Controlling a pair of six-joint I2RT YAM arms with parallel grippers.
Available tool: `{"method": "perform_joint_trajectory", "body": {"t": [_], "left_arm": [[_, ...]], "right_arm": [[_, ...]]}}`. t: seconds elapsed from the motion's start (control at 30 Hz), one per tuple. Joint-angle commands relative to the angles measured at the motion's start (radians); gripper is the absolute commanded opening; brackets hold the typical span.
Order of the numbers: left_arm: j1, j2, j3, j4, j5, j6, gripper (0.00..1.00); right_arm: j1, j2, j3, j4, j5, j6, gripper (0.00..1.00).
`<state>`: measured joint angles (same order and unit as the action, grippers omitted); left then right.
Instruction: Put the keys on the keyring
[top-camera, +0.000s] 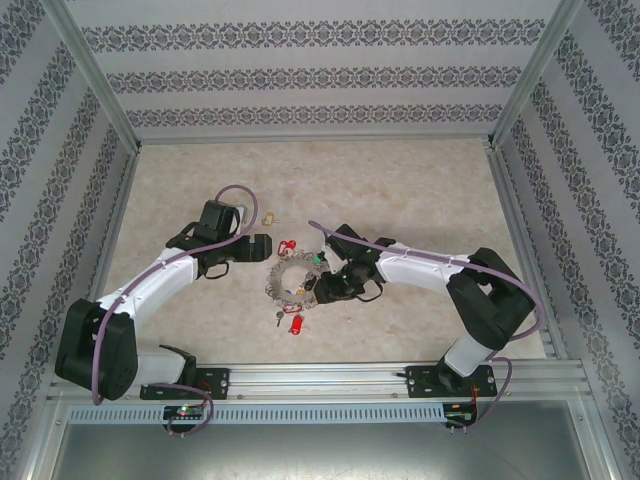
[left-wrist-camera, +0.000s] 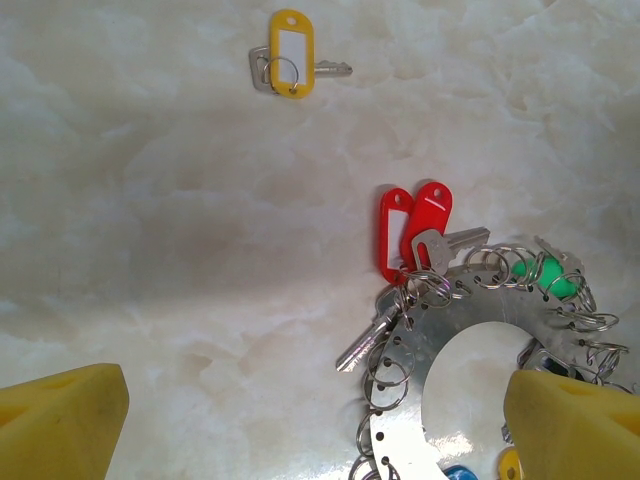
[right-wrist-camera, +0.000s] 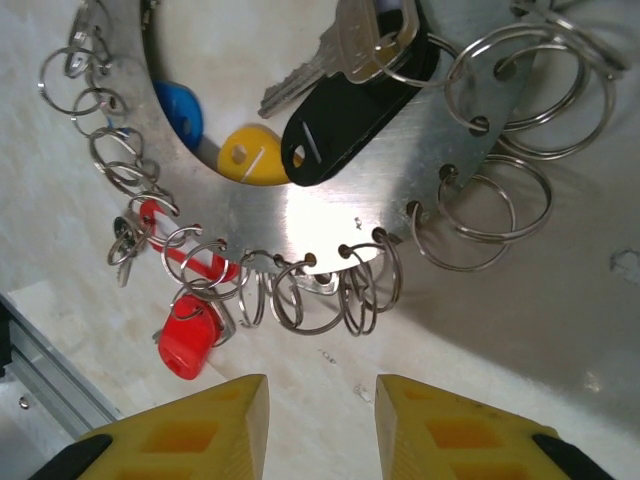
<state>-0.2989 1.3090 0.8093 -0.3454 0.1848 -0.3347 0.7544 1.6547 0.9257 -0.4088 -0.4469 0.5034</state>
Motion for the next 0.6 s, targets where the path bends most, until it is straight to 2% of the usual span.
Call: {"method": "perform_joint_trajectory", "body": {"t": [0.0,0.57], "left_arm": [[0.008,0.010,0.032,-0.026,0.021,-0.006,0.97],[0.007,0.016,0.034,-0.023,0.044,-0.001,0.96]], "right_arm": [[-0.008,0.042,0.043,-0.021,0.011,0.016,0.35],[0.001,0.094,0.087,-0.031,0.016,-0.004,0.33]]}}
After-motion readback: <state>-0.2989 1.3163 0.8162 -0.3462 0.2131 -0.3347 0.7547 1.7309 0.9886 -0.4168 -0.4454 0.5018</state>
